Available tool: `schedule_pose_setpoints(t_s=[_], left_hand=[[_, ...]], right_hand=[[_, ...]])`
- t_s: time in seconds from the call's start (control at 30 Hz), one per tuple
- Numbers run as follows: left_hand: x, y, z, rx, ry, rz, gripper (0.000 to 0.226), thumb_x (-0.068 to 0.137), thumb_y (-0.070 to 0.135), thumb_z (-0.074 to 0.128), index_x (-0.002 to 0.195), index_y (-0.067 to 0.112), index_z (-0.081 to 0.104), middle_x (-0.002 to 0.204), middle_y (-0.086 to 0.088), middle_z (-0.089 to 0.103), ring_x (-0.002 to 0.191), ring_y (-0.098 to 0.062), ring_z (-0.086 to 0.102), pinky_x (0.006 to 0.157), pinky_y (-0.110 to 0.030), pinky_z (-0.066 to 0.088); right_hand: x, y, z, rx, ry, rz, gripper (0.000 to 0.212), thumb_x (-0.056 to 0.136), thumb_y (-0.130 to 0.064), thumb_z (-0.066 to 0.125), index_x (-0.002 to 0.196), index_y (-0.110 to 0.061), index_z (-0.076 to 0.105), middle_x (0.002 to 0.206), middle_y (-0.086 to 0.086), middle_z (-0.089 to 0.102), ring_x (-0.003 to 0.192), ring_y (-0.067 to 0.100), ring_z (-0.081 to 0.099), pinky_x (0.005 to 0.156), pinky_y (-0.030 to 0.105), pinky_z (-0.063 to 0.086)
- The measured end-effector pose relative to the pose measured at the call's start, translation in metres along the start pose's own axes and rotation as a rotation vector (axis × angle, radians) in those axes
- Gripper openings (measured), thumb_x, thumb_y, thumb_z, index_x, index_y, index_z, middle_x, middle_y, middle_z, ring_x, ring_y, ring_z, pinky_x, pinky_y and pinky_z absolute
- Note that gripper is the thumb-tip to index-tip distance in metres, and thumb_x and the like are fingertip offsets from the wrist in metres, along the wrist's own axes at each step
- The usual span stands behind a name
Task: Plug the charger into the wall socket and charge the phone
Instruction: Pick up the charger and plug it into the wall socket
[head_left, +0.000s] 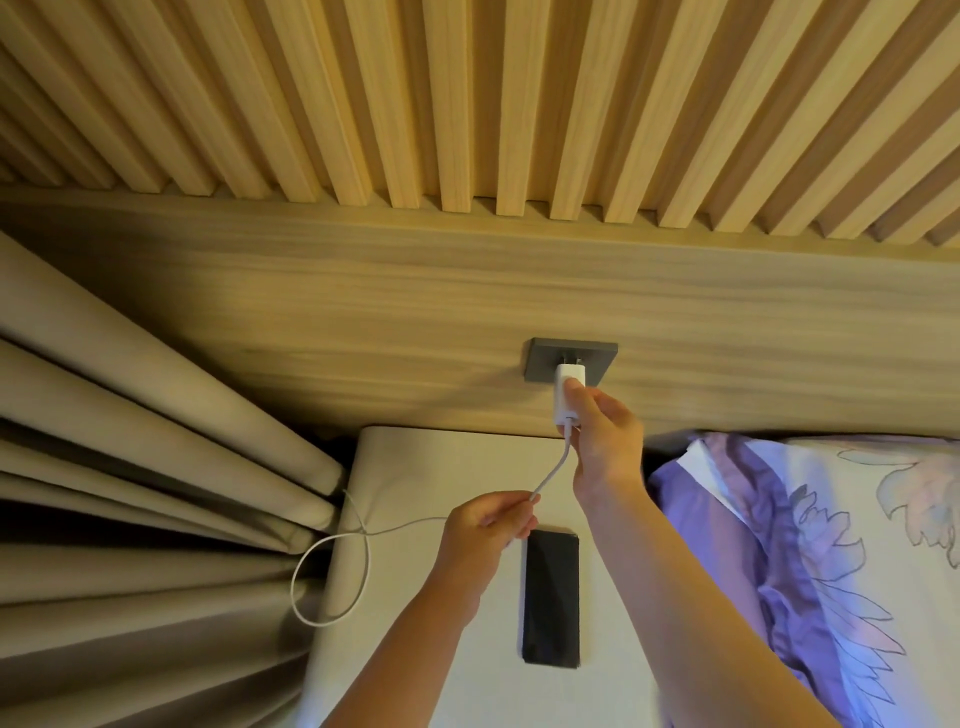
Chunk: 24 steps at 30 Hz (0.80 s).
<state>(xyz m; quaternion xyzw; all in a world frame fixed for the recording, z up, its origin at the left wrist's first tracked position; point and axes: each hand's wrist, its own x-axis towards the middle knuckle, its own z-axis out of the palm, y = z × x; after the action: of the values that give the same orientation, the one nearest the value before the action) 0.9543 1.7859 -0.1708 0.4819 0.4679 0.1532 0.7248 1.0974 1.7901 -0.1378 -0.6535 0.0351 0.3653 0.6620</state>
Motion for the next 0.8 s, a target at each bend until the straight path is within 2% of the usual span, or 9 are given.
schedule_pose_setpoints(t_s=[0.13,0.2,0.33,0.47,0.53,0.57,0.7,0.8], left_hand=[[-0.005,0.001,0.005,-0.013,-0.009,-0.014,0.013,0.092,0.020,0.059,0.091,0.026,0.071,0.084,0.001,0.071,0.083,-0.013,0.066,0.077,-0.015,0.054],[-0.006,0.001,0.007,-0.003,-0.025,-0.020,0.014,0.092,0.020,0.059,0.091,0.026,0.071,0.083,0.003,0.071,0.082,-0.011,0.066,0.074,-0.014,0.053],[-0.004,0.000,0.011,0.029,-0.049,-0.039,0.013,0.091,0.022,0.060,0.094,0.024,0.072,0.078,0.007,0.070,0.079,-0.010,0.066,0.068,-0.011,0.052],[-0.001,0.001,0.009,0.006,-0.037,-0.063,0.013,0.091,0.022,0.060,0.090,0.024,0.073,0.077,0.002,0.070,0.082,-0.014,0.065,0.083,-0.022,0.053],[0.001,0.003,0.008,0.006,-0.039,-0.063,0.013,0.091,0.022,0.059,0.089,0.025,0.071,0.081,-0.001,0.070,0.086,-0.017,0.065,0.088,-0.028,0.052],[0.002,0.004,0.007,0.001,-0.037,-0.058,0.012,0.091,0.022,0.059,0.089,0.025,0.071,0.083,-0.001,0.070,0.086,-0.018,0.065,0.088,-0.028,0.052],[0.010,0.008,0.005,0.064,-0.062,-0.029,0.011,0.091,0.022,0.059,0.091,0.023,0.070,0.084,0.001,0.070,0.086,-0.016,0.065,0.082,-0.021,0.053],[0.008,0.009,0.005,0.072,-0.065,-0.064,0.014,0.089,0.023,0.062,0.096,0.014,0.071,0.081,-0.002,0.070,0.083,-0.020,0.066,0.086,-0.032,0.056]], right_hand=[[0.002,-0.003,-0.006,0.107,-0.082,0.132,0.023,0.083,-0.020,0.067,0.066,-0.011,0.054,0.061,0.003,0.045,0.061,0.016,0.043,0.063,0.026,0.039],[0.003,-0.005,-0.009,0.139,-0.099,0.162,0.023,0.082,-0.019,0.067,0.066,-0.010,0.054,0.059,0.003,0.045,0.060,0.016,0.043,0.059,0.025,0.040],[0.002,-0.008,-0.010,0.246,-0.097,0.217,0.010,0.084,-0.014,0.065,0.085,-0.005,0.060,0.090,0.011,0.056,0.083,0.021,0.057,0.078,0.030,0.051],[0.003,-0.005,-0.005,0.192,-0.094,0.152,0.013,0.086,-0.014,0.063,0.081,-0.003,0.061,0.086,0.012,0.056,0.082,0.023,0.055,0.079,0.034,0.049],[0.006,-0.006,-0.001,0.159,-0.062,0.114,0.021,0.087,-0.015,0.063,0.082,0.005,0.060,0.083,0.010,0.053,0.082,0.024,0.051,0.076,0.034,0.046],[0.009,-0.007,0.000,0.156,-0.057,0.108,0.023,0.087,-0.015,0.063,0.084,0.008,0.058,0.080,0.010,0.051,0.081,0.025,0.049,0.074,0.034,0.044],[0.015,-0.011,0.003,0.109,-0.066,0.115,0.022,0.087,-0.016,0.063,0.072,-0.002,0.054,0.078,0.011,0.048,0.077,0.024,0.046,0.072,0.035,0.043],[0.012,-0.012,0.001,0.096,-0.102,0.119,0.018,0.087,-0.019,0.063,0.086,-0.002,0.059,0.087,0.012,0.052,0.080,0.022,0.051,0.072,0.032,0.046]])
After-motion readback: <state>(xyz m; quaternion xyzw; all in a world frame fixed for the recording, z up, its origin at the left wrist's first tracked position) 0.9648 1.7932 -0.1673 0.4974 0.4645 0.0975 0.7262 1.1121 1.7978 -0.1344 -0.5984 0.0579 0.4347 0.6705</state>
